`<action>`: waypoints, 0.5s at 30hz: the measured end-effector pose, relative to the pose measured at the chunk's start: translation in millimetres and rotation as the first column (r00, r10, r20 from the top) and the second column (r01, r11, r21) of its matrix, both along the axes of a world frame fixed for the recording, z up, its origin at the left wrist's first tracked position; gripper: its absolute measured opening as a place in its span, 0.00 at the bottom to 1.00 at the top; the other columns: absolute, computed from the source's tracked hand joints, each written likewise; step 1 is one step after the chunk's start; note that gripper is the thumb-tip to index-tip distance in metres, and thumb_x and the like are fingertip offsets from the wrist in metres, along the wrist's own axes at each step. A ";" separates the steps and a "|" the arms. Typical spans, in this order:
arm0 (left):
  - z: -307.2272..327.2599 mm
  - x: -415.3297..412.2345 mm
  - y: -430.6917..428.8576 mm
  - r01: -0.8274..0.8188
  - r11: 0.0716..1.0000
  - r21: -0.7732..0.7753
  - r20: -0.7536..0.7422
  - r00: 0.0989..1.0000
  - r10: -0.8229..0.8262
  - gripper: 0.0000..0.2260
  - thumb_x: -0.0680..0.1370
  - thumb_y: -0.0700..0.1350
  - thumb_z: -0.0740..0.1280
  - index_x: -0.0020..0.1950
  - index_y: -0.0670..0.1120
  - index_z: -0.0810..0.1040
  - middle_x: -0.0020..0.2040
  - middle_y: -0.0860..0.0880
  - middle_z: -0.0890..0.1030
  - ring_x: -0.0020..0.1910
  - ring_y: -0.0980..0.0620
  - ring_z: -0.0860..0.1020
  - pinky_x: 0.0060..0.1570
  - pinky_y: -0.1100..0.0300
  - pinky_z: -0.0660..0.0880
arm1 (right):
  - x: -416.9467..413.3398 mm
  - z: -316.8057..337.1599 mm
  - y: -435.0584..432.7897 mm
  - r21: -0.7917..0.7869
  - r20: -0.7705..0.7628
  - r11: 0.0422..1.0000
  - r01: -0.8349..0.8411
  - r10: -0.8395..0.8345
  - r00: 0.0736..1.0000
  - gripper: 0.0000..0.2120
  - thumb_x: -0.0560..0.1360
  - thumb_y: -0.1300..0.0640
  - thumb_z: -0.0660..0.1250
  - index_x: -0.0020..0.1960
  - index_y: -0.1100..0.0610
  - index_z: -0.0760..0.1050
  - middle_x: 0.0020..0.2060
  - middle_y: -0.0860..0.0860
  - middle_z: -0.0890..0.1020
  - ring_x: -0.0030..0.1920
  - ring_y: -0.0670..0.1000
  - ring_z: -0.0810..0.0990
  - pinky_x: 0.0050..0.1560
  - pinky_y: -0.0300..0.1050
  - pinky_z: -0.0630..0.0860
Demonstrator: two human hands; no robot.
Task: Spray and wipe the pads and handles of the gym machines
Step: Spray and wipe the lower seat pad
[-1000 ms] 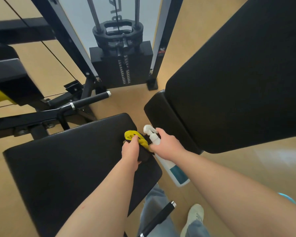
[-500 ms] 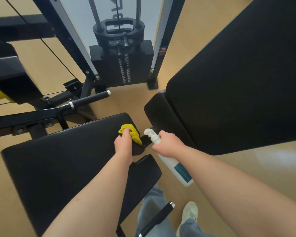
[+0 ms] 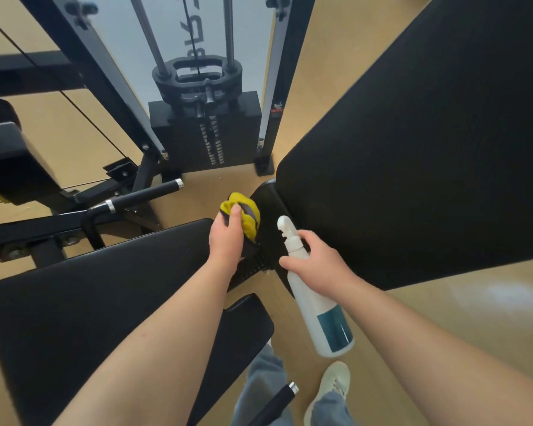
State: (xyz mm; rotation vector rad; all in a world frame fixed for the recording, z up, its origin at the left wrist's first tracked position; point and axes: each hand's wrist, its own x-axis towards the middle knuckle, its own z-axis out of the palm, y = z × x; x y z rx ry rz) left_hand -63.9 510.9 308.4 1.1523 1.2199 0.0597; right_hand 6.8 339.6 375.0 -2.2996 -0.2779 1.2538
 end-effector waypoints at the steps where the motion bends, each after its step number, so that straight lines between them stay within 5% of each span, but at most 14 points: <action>1: 2.5 11.7 1.4 0.059 0.995 0.079 0.036 0.997 -0.062 0.16 0.86 0.56 0.57 0.70 0.51 0.73 0.55 0.54 0.78 0.57 0.54 0.77 0.61 0.55 0.71 | 4.5 6.7 0.4 0.035 0.013 0.999 0.007 -0.007 1.000 0.33 0.77 0.44 0.72 0.78 0.41 0.63 0.55 0.44 0.78 0.51 0.47 0.80 0.47 0.46 0.77; 4: -3.5 45.6 -2.9 0.223 0.955 0.198 0.123 0.960 -0.250 0.15 0.86 0.47 0.56 0.72 0.51 0.70 0.67 0.48 0.76 0.68 0.48 0.74 0.72 0.43 0.68 | 21.1 20.0 1.1 0.087 0.045 0.996 -0.002 -0.002 0.999 0.33 0.76 0.43 0.72 0.77 0.39 0.63 0.55 0.41 0.78 0.52 0.47 0.80 0.47 0.44 0.77; 6: -10.6 63.4 -16.3 0.376 0.889 0.261 0.087 0.908 -0.409 0.26 0.84 0.40 0.57 0.82 0.53 0.57 0.83 0.51 0.55 0.81 0.45 0.54 0.80 0.39 0.53 | 32.6 25.2 -0.6 0.106 0.049 0.994 0.011 -0.016 0.999 0.33 0.76 0.43 0.73 0.77 0.39 0.64 0.56 0.41 0.78 0.53 0.46 0.80 0.49 0.46 0.78; 8: -13.7 74.0 -32.1 0.444 0.839 0.314 0.032 0.879 -0.476 0.36 0.83 0.37 0.60 0.84 0.55 0.44 0.83 0.56 0.38 0.82 0.47 0.39 0.80 0.40 0.44 | 38.8 28.6 -3.7 0.135 0.040 0.991 0.017 -0.022 0.999 0.32 0.76 0.44 0.74 0.77 0.40 0.65 0.58 0.42 0.80 0.55 0.46 0.81 0.52 0.49 0.80; 11: -22.8 68.9 -53.4 0.424 0.843 0.331 0.007 0.892 -0.452 0.44 0.82 0.40 0.66 0.80 0.61 0.35 0.82 0.58 0.35 0.82 0.48 0.36 0.80 0.39 0.46 | 36.4 30.5 -10.8 0.172 0.045 0.985 -0.024 0.017 0.999 0.31 0.77 0.46 0.73 0.77 0.41 0.65 0.56 0.39 0.78 0.54 0.44 0.80 0.48 0.43 0.78; 15: -25.7 34.7 -109.7 0.411 0.836 0.363 0.056 0.886 -0.460 0.45 0.79 0.54 0.72 0.81 0.62 0.40 0.79 0.66 0.31 0.82 0.53 0.37 0.80 0.42 0.48 | 30.7 29.8 -26.2 0.217 0.046 0.976 0.011 -0.022 0.999 0.30 0.78 0.48 0.73 0.76 0.42 0.65 0.55 0.38 0.77 0.54 0.45 0.80 0.48 0.42 0.78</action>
